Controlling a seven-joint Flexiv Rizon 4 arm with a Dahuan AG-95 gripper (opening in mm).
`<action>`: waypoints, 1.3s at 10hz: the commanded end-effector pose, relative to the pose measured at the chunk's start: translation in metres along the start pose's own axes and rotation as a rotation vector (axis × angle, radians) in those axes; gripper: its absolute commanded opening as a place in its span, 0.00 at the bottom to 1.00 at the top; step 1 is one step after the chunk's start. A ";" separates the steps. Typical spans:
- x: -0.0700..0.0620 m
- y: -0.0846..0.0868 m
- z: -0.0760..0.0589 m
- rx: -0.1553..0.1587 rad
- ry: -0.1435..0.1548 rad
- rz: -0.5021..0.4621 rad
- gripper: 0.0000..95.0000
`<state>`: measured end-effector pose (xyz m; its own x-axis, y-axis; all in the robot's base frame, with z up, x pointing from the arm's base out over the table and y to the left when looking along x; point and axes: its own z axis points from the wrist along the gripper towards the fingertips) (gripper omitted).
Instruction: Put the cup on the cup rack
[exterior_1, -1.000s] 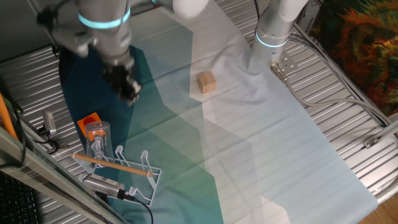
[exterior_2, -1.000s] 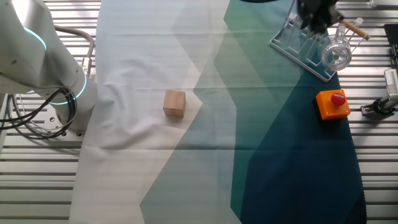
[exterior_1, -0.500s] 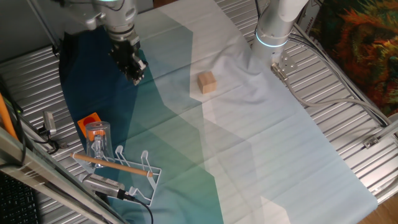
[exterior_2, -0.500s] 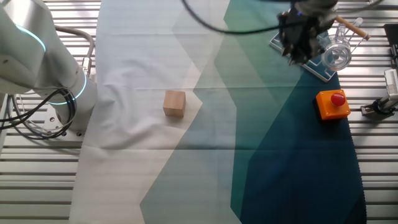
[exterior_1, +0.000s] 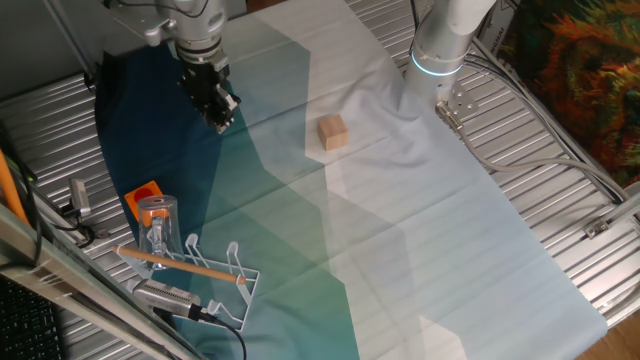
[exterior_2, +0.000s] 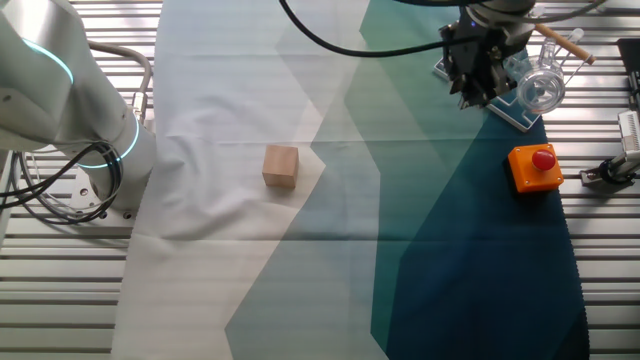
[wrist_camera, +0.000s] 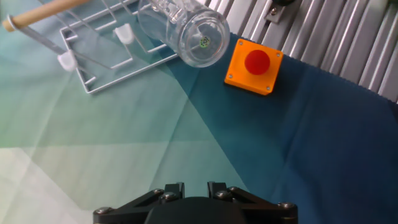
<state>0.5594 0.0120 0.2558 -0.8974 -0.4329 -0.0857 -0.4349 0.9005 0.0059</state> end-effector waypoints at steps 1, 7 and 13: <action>0.001 0.000 0.005 0.015 0.005 -0.010 0.20; 0.000 0.000 0.006 0.014 0.013 -0.059 0.20; 0.001 0.000 0.006 -0.001 0.003 -0.068 0.20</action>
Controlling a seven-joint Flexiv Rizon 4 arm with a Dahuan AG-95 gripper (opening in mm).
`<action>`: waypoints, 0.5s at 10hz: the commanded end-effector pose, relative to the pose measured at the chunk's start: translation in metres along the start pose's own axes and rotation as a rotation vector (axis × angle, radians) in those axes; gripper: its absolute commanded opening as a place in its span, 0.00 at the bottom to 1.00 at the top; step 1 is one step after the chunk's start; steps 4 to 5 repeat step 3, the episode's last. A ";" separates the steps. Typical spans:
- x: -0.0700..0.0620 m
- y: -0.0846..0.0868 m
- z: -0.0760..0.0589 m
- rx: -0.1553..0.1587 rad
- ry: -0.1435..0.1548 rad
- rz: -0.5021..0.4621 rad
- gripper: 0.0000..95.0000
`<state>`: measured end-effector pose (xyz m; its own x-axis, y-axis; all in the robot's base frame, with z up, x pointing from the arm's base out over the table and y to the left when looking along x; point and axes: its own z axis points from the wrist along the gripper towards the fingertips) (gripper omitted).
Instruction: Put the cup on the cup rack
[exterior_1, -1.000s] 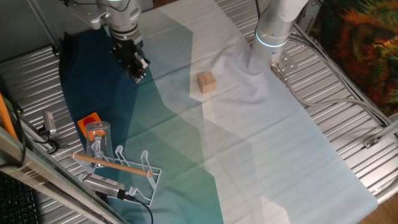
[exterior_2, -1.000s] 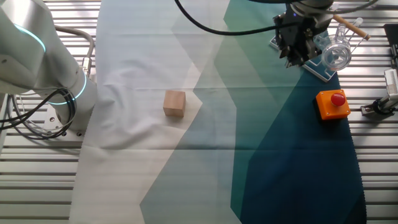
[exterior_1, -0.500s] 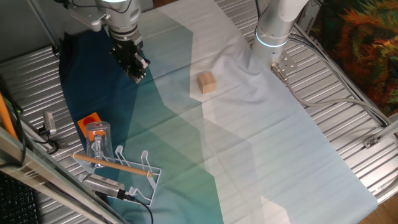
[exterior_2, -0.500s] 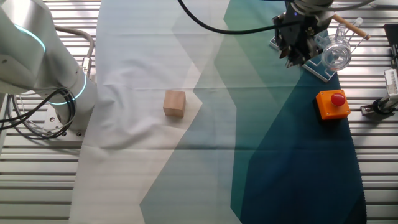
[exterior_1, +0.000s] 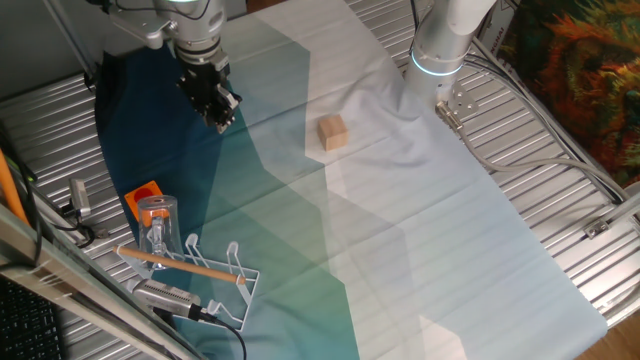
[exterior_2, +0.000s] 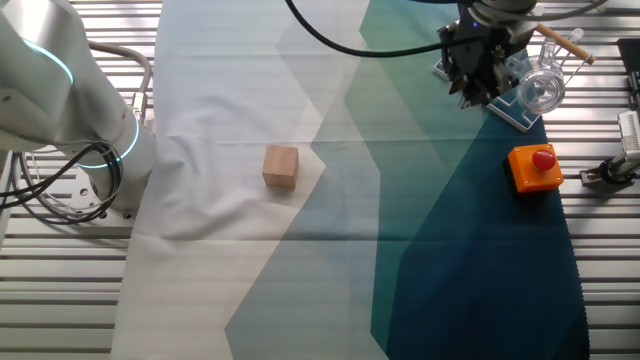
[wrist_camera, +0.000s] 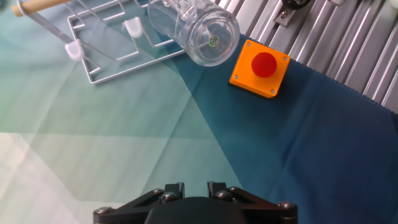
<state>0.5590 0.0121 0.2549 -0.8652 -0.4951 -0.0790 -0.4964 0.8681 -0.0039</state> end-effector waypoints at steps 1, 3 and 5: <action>0.000 0.000 0.005 -0.006 -0.007 0.003 0.20; 0.000 0.000 0.005 -0.007 -0.011 0.003 0.20; 0.000 0.000 0.005 -0.007 -0.011 0.003 0.20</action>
